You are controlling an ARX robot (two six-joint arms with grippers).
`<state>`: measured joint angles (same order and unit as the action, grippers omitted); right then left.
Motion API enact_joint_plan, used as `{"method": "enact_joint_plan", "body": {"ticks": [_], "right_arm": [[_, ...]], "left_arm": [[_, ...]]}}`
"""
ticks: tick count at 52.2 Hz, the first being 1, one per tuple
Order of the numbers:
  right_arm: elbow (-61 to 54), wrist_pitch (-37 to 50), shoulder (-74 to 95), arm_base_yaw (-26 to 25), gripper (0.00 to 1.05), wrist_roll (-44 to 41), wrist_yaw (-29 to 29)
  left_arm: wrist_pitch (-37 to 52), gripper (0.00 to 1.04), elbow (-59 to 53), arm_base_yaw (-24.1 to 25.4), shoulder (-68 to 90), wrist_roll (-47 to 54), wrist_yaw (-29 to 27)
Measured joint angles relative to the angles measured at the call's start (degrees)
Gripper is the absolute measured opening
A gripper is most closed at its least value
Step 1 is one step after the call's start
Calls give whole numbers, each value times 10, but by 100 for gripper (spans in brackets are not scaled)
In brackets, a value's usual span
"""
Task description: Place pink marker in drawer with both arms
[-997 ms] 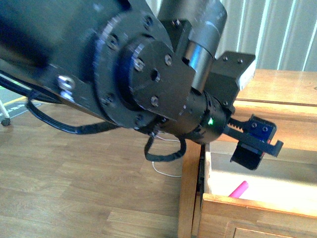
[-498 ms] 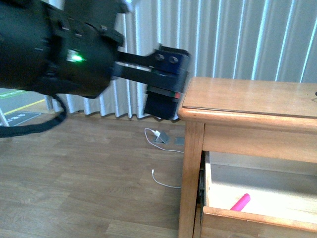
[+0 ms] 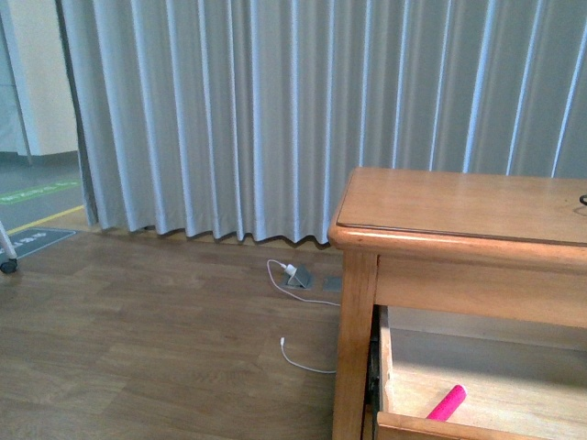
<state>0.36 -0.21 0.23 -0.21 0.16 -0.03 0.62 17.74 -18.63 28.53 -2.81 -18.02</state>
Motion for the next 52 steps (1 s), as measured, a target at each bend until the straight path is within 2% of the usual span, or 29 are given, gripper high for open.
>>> {"method": "enact_joint_plan", "body": {"ticks": [6,23,26,30,34,39,41,44,48,52], "right_arm": [[0,0,0,0,96,0,0],[0,0,0,0,96,0,0],[0,0,0,0,96,0,0],[0,0,0,0,96,0,0],[0,0,0,0,96,0,0],[0,0,0,0,96,0,0],[0,0,0,0,96,0,0],[0,0,0,0,96,0,0],[0,0,0,0,96,0,0],[0,0,0,0,96,0,0]], "left_arm": [[-18,99,-32,18,-57,-26,-5],[-15,98,-34,20,-61,-35,-3],[36,90,-54,30,-73,-17,26],[84,73,-87,56,-100,6,56],[84,52,-106,86,-122,16,82],[82,34,-120,104,-139,20,104],[77,26,-123,124,-148,21,135],[73,17,-129,159,-156,23,170],[70,4,-135,182,-168,22,172],[38,4,-138,184,-197,24,179]]}}
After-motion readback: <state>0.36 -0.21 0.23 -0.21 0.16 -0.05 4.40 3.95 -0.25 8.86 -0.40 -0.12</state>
